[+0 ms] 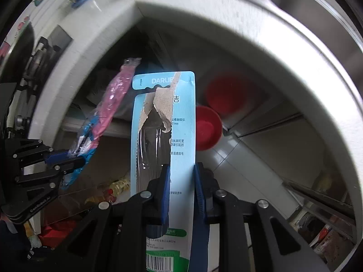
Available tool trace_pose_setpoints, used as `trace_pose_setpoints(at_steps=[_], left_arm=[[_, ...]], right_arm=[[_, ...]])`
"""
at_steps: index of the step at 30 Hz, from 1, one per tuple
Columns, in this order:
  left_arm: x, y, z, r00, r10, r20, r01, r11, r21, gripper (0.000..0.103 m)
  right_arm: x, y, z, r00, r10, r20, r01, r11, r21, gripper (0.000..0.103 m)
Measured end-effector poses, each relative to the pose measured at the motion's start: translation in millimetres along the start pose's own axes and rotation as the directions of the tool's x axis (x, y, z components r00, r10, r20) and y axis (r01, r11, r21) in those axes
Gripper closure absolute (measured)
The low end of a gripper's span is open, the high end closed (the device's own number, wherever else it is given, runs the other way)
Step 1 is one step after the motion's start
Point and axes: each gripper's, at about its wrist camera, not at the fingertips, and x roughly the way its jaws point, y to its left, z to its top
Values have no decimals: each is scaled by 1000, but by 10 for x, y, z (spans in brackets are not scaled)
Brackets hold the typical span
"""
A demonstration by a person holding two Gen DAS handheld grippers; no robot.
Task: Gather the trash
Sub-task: 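Carry the DARLIE card and pink bag down toward the red basin with both tools, then open both tools over the red basin to drop the card and bag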
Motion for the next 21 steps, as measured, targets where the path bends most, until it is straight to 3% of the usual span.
trace_pose_setpoints(at_steps=[11,14,21], left_arm=[[1551,87,323,986,-40,-159,29,997,-73,94],[2085,154,392,981,-47,-191,29,995,-95,94],[3347,341,411,963,-76,-258,46,992,-118,94]], right_arm=[[1423,-519,400,993,-29,-114,36,997,62,83],[2024,-594,456,980,1,-198,14,997,77,83],[3067,-669,501,959,-3,-284,10,1000,24,83]])
